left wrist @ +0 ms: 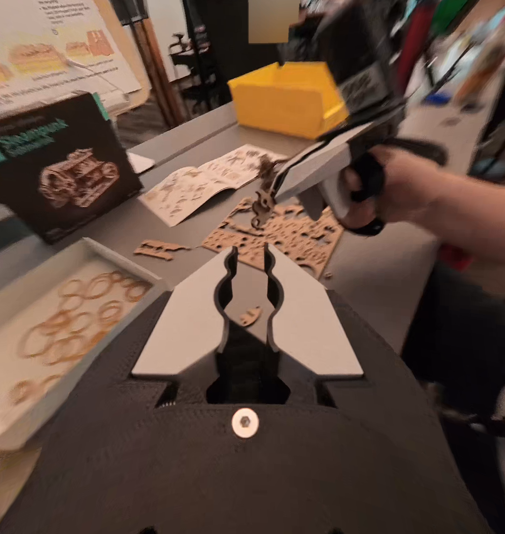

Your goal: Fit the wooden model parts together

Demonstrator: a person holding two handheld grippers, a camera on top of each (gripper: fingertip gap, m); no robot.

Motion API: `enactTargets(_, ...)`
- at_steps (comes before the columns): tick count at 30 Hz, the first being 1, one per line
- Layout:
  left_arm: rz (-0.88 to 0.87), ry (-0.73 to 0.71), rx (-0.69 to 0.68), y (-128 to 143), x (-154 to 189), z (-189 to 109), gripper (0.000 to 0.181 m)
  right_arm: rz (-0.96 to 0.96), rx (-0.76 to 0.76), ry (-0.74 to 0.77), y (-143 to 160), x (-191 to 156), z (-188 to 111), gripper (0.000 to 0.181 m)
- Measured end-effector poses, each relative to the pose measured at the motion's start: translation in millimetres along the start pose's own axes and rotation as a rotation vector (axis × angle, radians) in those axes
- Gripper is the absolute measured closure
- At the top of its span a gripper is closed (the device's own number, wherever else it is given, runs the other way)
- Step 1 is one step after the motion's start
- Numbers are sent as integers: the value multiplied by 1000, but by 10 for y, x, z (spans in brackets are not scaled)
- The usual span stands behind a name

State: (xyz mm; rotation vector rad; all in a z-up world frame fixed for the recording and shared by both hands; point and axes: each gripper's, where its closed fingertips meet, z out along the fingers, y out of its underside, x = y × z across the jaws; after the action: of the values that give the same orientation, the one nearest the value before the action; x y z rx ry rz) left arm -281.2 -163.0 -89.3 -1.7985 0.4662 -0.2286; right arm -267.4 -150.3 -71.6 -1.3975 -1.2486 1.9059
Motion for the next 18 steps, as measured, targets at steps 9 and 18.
enactTargets(9, -361, 292, 170, -112, 159, 0, 179, 199, 40, -174, 54, -101, 26, 181)
enactTargets(18, -448, 427, 241, -132, 211, -55, 181, 211, -9, -233, 155, -99, 106, 181)
